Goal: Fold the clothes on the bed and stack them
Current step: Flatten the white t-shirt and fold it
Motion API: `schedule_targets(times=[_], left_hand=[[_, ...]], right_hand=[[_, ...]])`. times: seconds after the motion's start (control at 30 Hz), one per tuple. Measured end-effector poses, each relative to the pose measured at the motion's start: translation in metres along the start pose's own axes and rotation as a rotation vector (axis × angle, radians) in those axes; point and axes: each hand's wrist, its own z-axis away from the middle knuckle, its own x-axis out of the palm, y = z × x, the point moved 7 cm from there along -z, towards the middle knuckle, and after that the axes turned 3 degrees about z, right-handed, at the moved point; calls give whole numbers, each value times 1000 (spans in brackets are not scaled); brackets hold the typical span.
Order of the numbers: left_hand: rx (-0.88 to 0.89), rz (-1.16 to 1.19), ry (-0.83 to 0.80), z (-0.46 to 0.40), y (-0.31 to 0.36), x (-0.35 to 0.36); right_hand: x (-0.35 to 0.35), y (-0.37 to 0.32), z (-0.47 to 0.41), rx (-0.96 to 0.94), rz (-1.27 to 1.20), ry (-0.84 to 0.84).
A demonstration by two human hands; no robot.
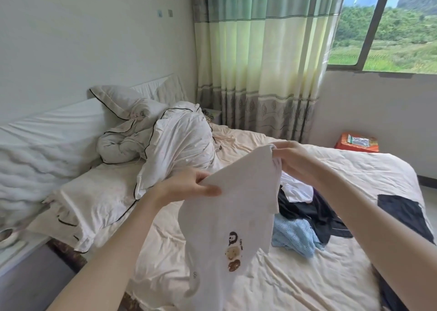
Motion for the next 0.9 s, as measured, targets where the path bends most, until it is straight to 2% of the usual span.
schedule_targets(times=[0.1, 0.2, 0.37, 0.47, 0.6, 0.7, 0.8, 0.9], left_hand=[[-47, 82, 51, 9, -27, -5], [-26, 32, 210, 8, -29, -21], [41, -40, 314, 0, -1, -32], [84, -2, 295, -12, 28, -18], [112, 19, 216, -21, 55, -5], [125, 215, 108, -12, 39, -3], [91, 407, 2, -3, 5, 8], [88, 425, 135, -1, -8, 1]], right_hand=[[-21, 1, -3, 23, 139, 130], [-22, 4, -1, 33, 334, 170], [-9, 9, 9, 96, 435, 9], [30, 3, 13, 14, 541, -109], [58, 2, 13, -79, 353, -34], [42, 6, 13, -26, 210, 39], [25, 6, 10, -1, 174, 66], [14, 8, 7, 16, 171, 87]])
